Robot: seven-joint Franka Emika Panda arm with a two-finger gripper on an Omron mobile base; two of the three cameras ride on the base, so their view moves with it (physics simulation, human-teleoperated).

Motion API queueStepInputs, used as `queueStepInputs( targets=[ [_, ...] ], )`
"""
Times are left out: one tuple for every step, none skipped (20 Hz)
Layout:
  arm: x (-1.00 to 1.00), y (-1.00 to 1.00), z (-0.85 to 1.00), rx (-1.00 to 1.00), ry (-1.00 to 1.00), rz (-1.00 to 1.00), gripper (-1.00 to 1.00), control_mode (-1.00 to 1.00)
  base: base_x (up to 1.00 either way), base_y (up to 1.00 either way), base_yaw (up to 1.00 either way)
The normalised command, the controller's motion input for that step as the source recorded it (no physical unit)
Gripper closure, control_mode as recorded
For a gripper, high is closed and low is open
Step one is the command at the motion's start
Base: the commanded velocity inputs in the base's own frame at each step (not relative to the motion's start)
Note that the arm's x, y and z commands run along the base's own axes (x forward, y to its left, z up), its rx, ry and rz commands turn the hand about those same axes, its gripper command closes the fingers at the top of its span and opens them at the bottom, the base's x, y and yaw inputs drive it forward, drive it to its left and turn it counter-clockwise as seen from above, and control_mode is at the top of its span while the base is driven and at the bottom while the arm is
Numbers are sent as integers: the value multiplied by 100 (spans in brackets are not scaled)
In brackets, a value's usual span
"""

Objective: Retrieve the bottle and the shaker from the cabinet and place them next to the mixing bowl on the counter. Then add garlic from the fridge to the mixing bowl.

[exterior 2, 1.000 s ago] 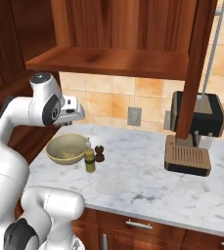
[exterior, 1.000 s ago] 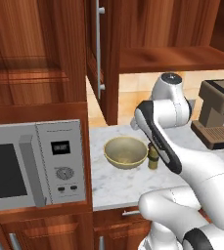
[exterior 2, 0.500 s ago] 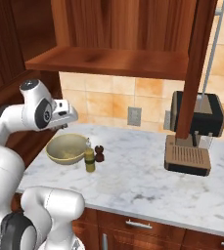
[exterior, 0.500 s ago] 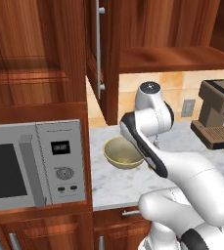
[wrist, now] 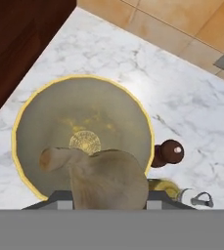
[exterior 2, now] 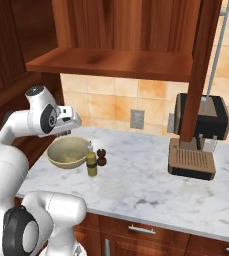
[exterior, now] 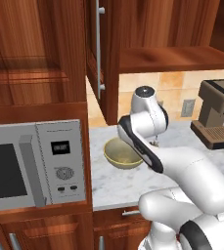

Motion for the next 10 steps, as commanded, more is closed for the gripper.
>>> queueStepInputs(
  targets=[
    [5, -14, 0, 3, 4, 0, 100, -100, 0, 0, 0],
    [5, -13, 0, 0, 0, 0, 100, -100, 0, 0, 0],
    [16, -1, -4, 0, 3, 0, 100, -100, 0, 0, 0],
    [29, 0, -29, 0, 11, -1, 100, -100, 0, 0, 0],
    [35, 0, -39, 0, 13, 0, 100, -100, 0, 0, 0],
    [39, 0, -49, 4, 13, 0, 100, -100, 0, 0, 0],
    [36, -6, -49, 7, 13, 0, 100, -100, 0, 0, 0],
    [31, -8, -50, 9, 13, 0, 100, -100, 0, 0, 0],
    [30, -13, -40, 11, 15, 0, 100, -100, 0, 0, 0],
    [31, -15, -28, 12, 12, 0, 100, -100, 0, 0, 0]
  ],
)
